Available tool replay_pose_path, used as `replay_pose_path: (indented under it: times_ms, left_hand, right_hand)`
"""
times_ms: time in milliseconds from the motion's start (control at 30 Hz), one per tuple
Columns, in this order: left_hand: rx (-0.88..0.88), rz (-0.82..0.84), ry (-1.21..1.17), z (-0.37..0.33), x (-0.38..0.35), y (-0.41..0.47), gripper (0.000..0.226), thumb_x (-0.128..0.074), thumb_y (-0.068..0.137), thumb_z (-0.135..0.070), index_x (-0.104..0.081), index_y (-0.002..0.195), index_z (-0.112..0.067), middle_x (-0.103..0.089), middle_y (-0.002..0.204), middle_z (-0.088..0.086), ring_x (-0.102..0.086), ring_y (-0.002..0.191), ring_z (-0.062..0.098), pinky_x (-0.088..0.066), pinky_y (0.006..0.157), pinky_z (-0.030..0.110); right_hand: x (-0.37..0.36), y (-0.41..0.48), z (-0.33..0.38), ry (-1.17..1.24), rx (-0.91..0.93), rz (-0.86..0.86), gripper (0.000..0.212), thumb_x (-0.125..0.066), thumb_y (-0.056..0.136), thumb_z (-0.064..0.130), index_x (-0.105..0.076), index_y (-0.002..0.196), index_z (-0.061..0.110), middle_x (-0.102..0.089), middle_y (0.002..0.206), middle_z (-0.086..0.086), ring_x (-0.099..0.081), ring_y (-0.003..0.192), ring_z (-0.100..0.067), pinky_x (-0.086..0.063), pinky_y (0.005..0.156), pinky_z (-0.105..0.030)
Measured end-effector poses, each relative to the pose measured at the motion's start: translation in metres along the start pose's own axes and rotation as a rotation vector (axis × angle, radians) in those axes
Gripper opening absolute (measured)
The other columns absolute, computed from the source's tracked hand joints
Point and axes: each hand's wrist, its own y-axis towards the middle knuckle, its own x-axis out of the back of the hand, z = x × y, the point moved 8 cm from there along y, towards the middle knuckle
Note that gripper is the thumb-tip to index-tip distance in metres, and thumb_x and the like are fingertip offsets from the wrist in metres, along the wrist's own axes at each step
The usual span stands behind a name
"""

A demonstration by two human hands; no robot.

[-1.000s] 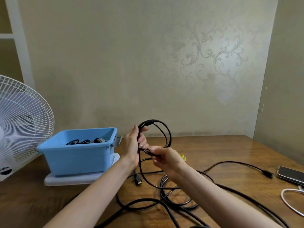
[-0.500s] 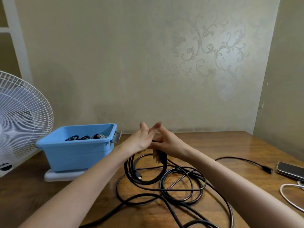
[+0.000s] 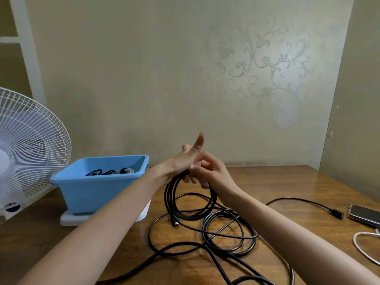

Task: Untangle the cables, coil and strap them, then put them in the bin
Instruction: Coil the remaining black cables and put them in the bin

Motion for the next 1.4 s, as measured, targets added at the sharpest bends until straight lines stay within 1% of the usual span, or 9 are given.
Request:
replay_pose_path:
  times_ms: [100,167,300,433,567,767,933,1167,1400]
  left_hand:
    - [-0.110,-0.065,-0.142,0.008,0.016,0.001,0.122,-0.033,0.029,-0.103,-0.048,0.118,-0.021,-0.069,0.102,0.000,-0.070,0.083,0.006,-0.054,0.077,0.029]
    - [-0.163,-0.035,-0.267,0.021,0.016,-0.002,0.119,-0.038,0.036,-0.100,-0.050,0.126,-0.022,-0.068,0.115,-0.003,-0.064,0.107,0.008,-0.048,0.097,0.040]
    - [-0.164,0.076,-0.540,0.057,-0.016,-0.011,0.101,-0.051,0.042,-0.093,-0.049,0.124,-0.034,-0.051,0.140,-0.003,-0.041,0.133,0.011,-0.036,0.109,0.046]
    - [-0.091,0.227,-0.447,0.064,-0.068,-0.010,0.104,-0.062,0.048,-0.083,-0.037,0.132,-0.027,-0.044,0.141,-0.004,-0.039,0.133,0.009,-0.030,0.113,0.042]
    - [-0.078,0.244,-0.688,0.045,-0.089,-0.006,0.077,-0.041,0.085,-0.057,-0.033,0.143,-0.007,-0.045,0.144,0.009,-0.040,0.135,0.016,-0.030,0.114,0.044]
    - [-0.139,-0.103,-1.067,0.030,-0.060,0.000,0.048,-0.035,0.098,-0.035,-0.058,0.115,0.004,-0.063,0.120,0.021,-0.056,0.119,0.030,-0.041,0.106,0.042]
    - [-0.191,-0.392,-1.011,0.041,-0.006,0.003,0.024,-0.036,0.102,-0.021,-0.051,0.096,-0.003,-0.066,0.073,0.009,-0.069,0.072,0.019,-0.054,0.075,0.032]
    - [-0.228,-0.335,-0.645,0.032,0.029,0.011,0.029,-0.036,0.102,-0.025,-0.057,0.101,-0.005,-0.031,0.060,-0.003,-0.031,0.040,0.004,-0.033,0.042,0.018]
    - [-0.364,-0.344,0.280,-0.004,0.033,0.007,0.018,-0.049,0.098,-0.021,-0.067,0.101,-0.017,-0.046,0.054,-0.011,-0.042,0.049,0.001,-0.034,0.055,0.021]
  right_hand:
    - [0.026,0.006,0.007,0.145,0.021,-0.177,0.013,-0.060,0.091,0.009,-0.052,0.081,0.010,-0.049,0.055,0.003,-0.037,0.041,-0.006,-0.027,0.039,-0.017]
    - [0.047,0.010,0.009,0.314,0.041,-0.315,0.019,-0.059,0.090,0.008,-0.049,0.075,0.013,-0.043,0.056,-0.001,-0.030,0.038,-0.006,-0.024,0.036,-0.017]
    - [0.063,0.015,0.011,0.606,0.017,-0.483,0.022,-0.053,0.093,0.006,-0.045,0.074,0.015,-0.042,0.060,-0.003,-0.026,0.037,-0.005,-0.022,0.035,-0.015]
    - [0.068,0.018,0.009,0.687,0.029,-0.618,0.024,-0.055,0.093,0.007,-0.043,0.073,0.014,-0.043,0.061,-0.004,-0.025,0.037,-0.006,-0.020,0.034,-0.016]
    - [0.071,0.012,-0.001,0.682,0.028,-0.738,0.025,-0.054,0.092,0.003,-0.043,0.072,0.013,-0.041,0.061,-0.004,-0.025,0.036,-0.007,-0.021,0.035,-0.017]
    - [0.071,-0.004,-0.015,0.573,-0.025,-0.838,0.023,-0.061,0.089,0.008,-0.049,0.071,0.014,-0.048,0.062,-0.004,-0.041,0.051,-0.014,-0.035,0.050,-0.026]
    - [0.059,-0.007,-0.022,0.472,-0.124,-0.567,0.004,-0.053,0.094,0.013,-0.055,0.089,0.012,-0.057,0.068,-0.004,-0.054,0.060,-0.017,-0.047,0.060,-0.029]
    - [0.039,-0.012,-0.030,0.061,-0.278,-0.019,0.023,-0.066,0.075,0.006,-0.069,0.098,0.009,-0.065,0.075,0.003,-0.055,0.069,-0.009,-0.043,0.060,-0.018]
    - [0.026,-0.018,-0.030,-0.205,-0.308,0.137,0.051,-0.073,0.069,0.029,-0.059,0.117,0.019,-0.068,0.098,-0.005,-0.059,0.076,-0.006,-0.041,0.060,-0.019]
